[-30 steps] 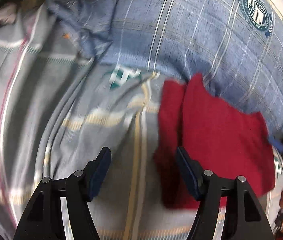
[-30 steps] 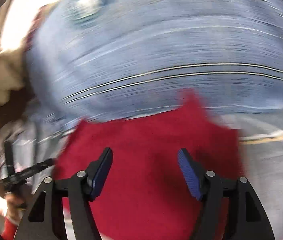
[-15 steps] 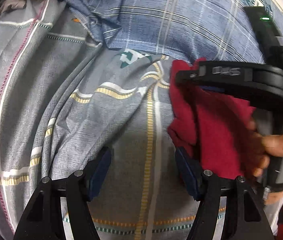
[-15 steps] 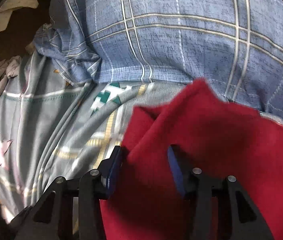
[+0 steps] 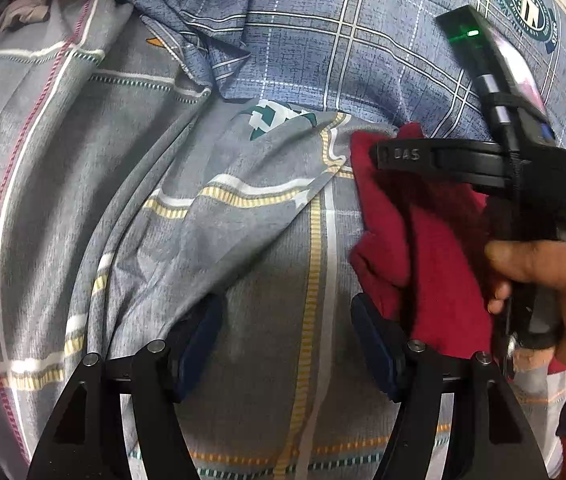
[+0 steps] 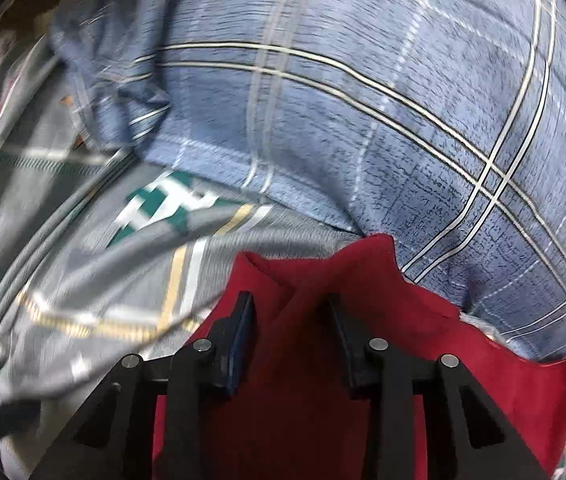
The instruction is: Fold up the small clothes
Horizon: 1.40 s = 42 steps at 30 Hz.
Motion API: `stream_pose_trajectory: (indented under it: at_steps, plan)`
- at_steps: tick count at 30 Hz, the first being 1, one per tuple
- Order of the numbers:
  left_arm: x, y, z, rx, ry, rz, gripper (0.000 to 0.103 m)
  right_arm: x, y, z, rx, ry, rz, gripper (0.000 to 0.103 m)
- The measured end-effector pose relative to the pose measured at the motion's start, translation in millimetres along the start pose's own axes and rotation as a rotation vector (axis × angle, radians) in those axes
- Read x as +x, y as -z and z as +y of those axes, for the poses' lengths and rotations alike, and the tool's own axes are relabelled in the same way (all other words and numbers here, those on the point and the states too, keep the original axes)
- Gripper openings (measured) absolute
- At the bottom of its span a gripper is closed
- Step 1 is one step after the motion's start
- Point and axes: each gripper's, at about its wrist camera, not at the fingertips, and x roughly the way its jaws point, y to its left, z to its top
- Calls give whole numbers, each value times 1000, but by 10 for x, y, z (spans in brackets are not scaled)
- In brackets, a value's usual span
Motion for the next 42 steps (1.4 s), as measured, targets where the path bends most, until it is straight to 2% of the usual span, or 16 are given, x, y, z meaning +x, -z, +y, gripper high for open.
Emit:
stream_pose_trajectory:
  at_steps: [2,5,7,8,10,13,14,17,19,20,25,27,30,38,40,42]
  plan:
    - [-2,-12,9,-16,7,1,67,-41,13,-47,32,-35,-11,38]
    - [-16,-7,38,-34,21,1,67,-321,87,-190,122,-157,-38,42]
    - [-30,-3,47,-33,21,2,67,-532,172,-261,160,-196,-56,58]
    - [-35,-3,48,-36,22,1,67,-593,203,-258,153,-187,-63,65]
    - [-40,-2,64,-43,22,2,67,-632,258,-194,97,-145,-61,66]
    - [-64,8,96,-52,22,4,67,-373,311,-70,60,-138,44,67]
    - [-69,10,103,-52,17,5,67,-333,332,-66,66,-137,54,68]
    - [-77,1,127,-62,15,6,67,-464,285,-87,99,-155,33,68]
    - [-75,-6,137,-67,11,4,67,-533,240,-126,132,-178,22,74]
    - [-74,-7,138,-66,4,2,67,-531,212,-126,137,-171,28,78]
    - [-112,-3,97,-42,-33,-25,67,-326,209,59,113,-95,75,79]
    - [-123,-2,81,-38,-39,-31,67,-273,266,113,90,-49,74,82]
    - [-122,5,71,-36,-47,-34,67,-188,307,172,99,-32,67,88]
    - [-140,-1,64,-43,-25,-45,67,-70,412,299,91,-18,66,89]
    - [-162,-2,81,-55,7,-48,67,-81,449,270,92,-29,58,84]
    - [-195,-11,86,-71,63,-58,67,-121,496,207,96,-53,43,71]
